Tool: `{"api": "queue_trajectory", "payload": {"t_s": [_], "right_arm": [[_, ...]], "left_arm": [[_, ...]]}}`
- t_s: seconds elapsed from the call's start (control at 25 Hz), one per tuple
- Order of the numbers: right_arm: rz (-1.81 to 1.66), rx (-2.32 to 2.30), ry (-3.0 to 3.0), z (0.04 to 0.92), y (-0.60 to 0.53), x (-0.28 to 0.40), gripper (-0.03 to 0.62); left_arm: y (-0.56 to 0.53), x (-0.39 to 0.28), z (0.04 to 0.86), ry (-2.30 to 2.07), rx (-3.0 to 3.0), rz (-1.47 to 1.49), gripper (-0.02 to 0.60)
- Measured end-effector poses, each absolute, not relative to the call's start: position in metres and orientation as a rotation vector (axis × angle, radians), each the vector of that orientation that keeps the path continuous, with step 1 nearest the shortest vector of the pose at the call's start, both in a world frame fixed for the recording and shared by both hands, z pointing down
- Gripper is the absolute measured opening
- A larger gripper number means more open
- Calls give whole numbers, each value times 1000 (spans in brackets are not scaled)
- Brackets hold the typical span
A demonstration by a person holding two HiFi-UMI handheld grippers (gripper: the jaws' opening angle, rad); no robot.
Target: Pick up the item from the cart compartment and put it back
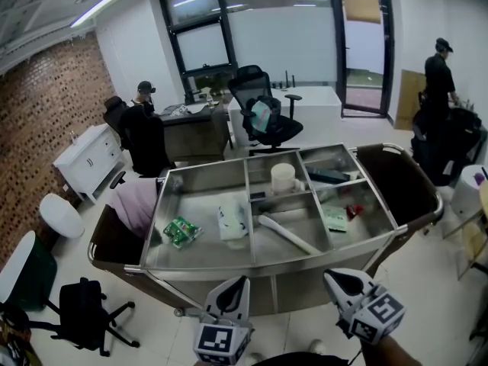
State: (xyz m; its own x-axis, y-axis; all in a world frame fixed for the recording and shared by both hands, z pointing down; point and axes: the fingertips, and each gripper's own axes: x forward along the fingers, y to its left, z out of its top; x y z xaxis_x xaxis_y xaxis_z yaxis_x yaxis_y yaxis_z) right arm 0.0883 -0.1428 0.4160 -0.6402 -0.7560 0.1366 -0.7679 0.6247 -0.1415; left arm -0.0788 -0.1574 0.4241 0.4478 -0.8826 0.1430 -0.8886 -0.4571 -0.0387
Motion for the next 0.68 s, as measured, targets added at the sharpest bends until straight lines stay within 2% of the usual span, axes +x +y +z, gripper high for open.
{"api": "queue_trajectory", "payload": {"t_s": [0.68], "right_arm": [[277,1280,-2766,414,-142,86,6]], "left_arm": [[-156,-81,419,-1618,2647,218,0]]}}
